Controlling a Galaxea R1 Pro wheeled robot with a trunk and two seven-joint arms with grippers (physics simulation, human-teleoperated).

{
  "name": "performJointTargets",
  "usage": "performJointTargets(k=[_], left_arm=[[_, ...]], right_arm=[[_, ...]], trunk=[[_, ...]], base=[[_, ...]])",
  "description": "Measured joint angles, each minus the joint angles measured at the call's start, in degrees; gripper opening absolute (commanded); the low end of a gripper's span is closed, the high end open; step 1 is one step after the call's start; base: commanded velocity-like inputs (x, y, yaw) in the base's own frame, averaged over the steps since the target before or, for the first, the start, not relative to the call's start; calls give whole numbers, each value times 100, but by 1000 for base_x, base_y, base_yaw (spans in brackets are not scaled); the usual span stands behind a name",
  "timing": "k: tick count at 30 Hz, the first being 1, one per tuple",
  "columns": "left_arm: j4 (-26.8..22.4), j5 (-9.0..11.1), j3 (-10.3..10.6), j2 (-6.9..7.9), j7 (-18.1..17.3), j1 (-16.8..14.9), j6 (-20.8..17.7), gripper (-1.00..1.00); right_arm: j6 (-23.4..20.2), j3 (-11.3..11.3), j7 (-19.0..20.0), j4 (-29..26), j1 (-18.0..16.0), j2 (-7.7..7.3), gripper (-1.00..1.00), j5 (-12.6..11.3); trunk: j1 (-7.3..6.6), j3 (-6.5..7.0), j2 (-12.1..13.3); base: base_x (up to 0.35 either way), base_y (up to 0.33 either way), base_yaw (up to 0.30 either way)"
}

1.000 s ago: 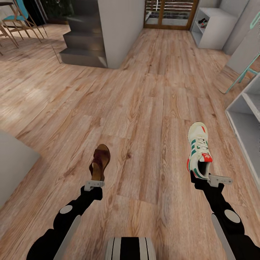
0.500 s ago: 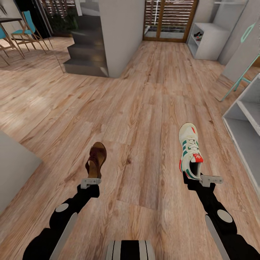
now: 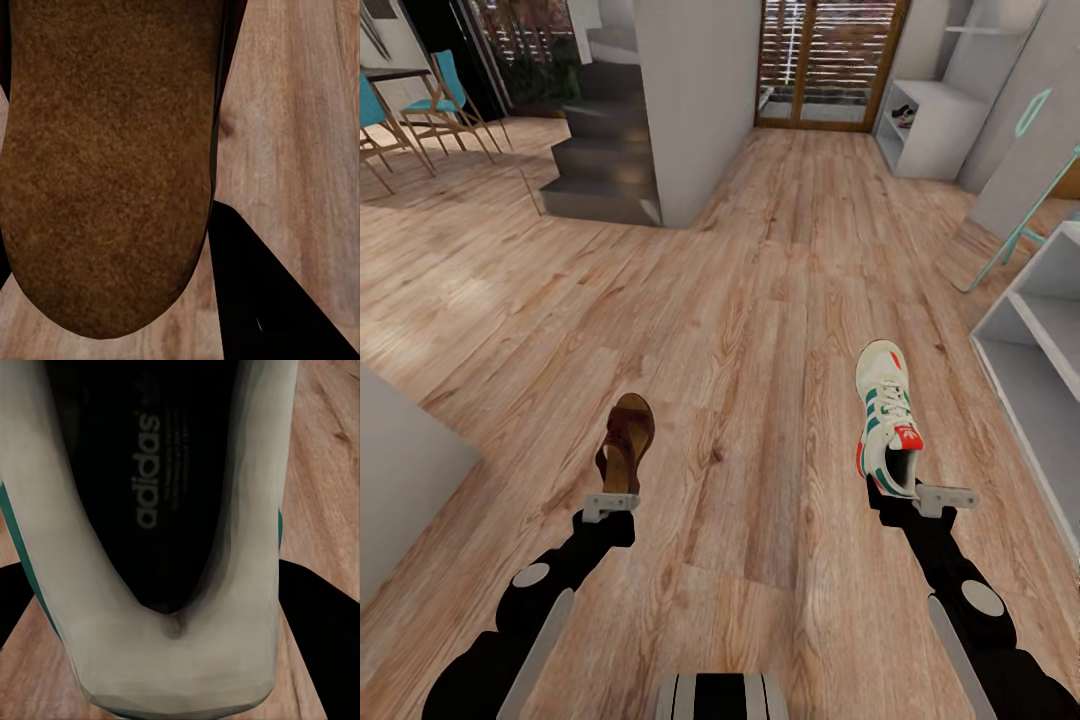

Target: Pick up the two gym shoes and the two sandals from the corridor floor and place them onto the hallstand (shoe rack) in the corridor, making sure they are on the rack and not on the floor. Arrange them so the two gym shoes are next to each other and the two sandals are next to each other.

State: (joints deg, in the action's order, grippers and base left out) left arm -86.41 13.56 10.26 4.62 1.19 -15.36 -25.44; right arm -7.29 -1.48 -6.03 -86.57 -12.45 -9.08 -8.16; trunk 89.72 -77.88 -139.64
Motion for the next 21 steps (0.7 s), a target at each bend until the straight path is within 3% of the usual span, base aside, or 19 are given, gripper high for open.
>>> performJointTargets(k=[16,21], left_arm=[[15,10,-60,-5,0,0,-9,-100],[8,9,-49,-3,0,0,-9,-100]], right_arm=[[5,0,0,0,1,-3,-100,0],[5,0,0,0,0,-2,-100,-2]], trunk=[[-351,287,642],[-352,288,643]], base=[[0,0,0],[0,0,0]])
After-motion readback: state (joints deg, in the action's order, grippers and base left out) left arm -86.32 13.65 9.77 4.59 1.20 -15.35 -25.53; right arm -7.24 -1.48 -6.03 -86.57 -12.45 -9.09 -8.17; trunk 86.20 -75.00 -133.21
